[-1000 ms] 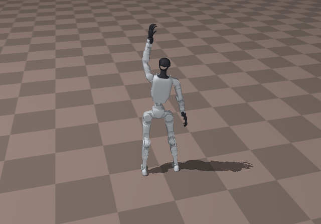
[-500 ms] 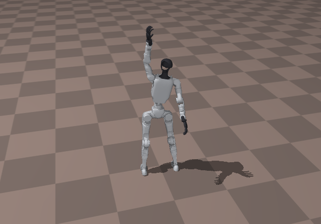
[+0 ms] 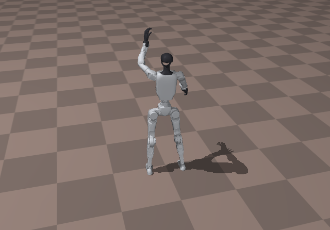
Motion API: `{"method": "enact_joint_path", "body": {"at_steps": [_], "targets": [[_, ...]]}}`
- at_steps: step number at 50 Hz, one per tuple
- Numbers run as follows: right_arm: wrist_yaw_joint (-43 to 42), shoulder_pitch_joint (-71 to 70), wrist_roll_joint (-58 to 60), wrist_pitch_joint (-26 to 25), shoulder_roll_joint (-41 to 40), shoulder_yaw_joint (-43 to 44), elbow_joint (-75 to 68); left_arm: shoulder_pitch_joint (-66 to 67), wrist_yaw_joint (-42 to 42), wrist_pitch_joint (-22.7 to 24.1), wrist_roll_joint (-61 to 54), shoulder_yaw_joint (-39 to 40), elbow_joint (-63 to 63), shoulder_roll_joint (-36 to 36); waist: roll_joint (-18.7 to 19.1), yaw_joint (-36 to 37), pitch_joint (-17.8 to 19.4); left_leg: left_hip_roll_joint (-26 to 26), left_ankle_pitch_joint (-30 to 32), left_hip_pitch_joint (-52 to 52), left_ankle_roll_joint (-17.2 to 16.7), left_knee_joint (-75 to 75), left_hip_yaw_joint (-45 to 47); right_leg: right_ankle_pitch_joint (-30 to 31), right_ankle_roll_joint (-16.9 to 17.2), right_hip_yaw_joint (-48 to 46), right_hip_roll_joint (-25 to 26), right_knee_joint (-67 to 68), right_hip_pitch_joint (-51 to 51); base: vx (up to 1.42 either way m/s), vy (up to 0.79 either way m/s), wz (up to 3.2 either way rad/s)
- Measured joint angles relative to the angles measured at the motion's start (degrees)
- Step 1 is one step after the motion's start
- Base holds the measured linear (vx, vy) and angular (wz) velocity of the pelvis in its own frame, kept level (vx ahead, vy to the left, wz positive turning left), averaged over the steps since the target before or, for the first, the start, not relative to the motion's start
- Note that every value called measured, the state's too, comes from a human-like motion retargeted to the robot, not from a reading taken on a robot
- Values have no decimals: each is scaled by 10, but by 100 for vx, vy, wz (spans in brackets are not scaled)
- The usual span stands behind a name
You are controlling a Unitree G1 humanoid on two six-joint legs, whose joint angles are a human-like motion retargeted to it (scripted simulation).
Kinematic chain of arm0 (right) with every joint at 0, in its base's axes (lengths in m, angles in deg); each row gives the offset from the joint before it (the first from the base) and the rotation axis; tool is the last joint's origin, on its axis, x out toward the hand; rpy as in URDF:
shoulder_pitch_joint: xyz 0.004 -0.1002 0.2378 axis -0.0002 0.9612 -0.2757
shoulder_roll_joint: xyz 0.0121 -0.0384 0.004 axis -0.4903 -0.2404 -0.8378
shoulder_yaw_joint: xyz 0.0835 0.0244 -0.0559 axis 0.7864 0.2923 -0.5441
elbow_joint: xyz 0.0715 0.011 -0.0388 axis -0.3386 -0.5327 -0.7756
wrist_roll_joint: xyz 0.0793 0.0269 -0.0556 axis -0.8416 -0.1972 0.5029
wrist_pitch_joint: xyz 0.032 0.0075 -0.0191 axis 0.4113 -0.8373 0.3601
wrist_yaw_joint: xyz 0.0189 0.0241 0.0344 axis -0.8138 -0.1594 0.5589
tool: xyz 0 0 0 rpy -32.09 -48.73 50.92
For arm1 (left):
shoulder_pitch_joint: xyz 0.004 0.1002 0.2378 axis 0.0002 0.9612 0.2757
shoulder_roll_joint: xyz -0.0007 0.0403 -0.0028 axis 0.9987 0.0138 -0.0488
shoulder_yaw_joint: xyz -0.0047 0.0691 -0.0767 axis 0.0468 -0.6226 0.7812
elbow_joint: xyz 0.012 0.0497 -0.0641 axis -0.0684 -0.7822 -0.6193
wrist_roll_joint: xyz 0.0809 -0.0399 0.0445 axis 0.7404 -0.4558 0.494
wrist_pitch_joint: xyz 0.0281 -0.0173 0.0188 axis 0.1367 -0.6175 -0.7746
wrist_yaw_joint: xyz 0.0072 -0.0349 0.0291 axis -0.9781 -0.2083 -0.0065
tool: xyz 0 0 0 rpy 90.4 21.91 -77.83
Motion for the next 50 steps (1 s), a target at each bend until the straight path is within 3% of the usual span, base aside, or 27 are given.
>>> {"method": "enact_joint_path", "body": {"at_steps": [7, 13, 15, 20, 25, 29, 33, 36, 44, 48, 50], "targets": [[-27, -263, -158, 65, 85, -36, 213, 445, -78, -59, 99, 221, -16, -156, -11, -3, -5, -2, -5, 0, -3, 11, -16, 3, -4, -11, -1, 0, 13, -2, 0, 12], [-58, -541, -236, 130, 229, -144, 337, 738, -68, -94, 91, 307, -214, -292, -22, 5, 0, -3, -5, 1, -8, 7, -17, 5, 1, -14, -2, -6, 17, 0, 0, 0], [-40, -658, -242, 145, 290, -210, 342, 831, -72, -97, 109, 326, -302, -330, -22, 5, -12, -4, -34, -33, 0, 53, -11, -13, 5, -19, -4, 29, -13, 0, 0, 0], [-78, -983, -360, 198, 373, -389, 315, 1076, -57, -97, 93, 358, -401, -377, -37, 19, 6, -1, -3, -10, -18, 0, -10, 11, 17, -12, -2, -16, 5, 6, -2, -10], [-87, -1278, -372, 217, 373, -492, 221, 1334, -109, -82, 140, 435, -387, -399, -46, 41, -4, 9, 0, -25, -24, -4, -1, 16, 23, -6, 7, -21, -15, 7, -4, -14], [-61, -1437, -349, 187, 342, -562, 133, 1455, -149, -90, 186, 522, -391, -405, -47, 66, -11, 18, 1, -35, -30, -6, 9, 21, 23, 2, 19, -22, -30, 4, -4, -20], [-50, -1482, -307, 168, 323, -596, 100, 1482, -163, -99, 181, 570, -387, -410, -43, 72, -5, 20, -15, -49, -18, 18, 22, 17, 23, -1, 20, -2, -47, 1, 0, -5], [-63, -1432, -301, 164, 325, -585, 103, 1427, -136, -102, 175, 536, -383, -397, -38, 79, -5, 18, -2, -36, -30, -4, 18, 22, 23, 11, 20, -19, -37, 0, 0, 0], [-100, -1100, -280, 130, 336, -496, 138, 1142, -100, -100, 210, 437, -328, -342, -33, 61, -1, 7, -3, -13, -20, -7, 8, 14, 20, 5, 6, -20, -9, 0, 0, 0], [-79, -947, -330, 116, 320, -422, 153, 992, -58, -86, 194, 375, -275, -318, -31, 63, -4, 7, -4, -8, -15, -3, 3, 13, 16, 1, 7, -18, -1, 0, 0, 0], [-12, -895, -396, 136, 321, -381, 175, 936, -45, -67, 179, 335, -229, -306, -32, 67, -3, 7, -4, -8, -12, 1, 0, 12, 14, 0, 7, -17, 1, 0, 0, 0]]}}
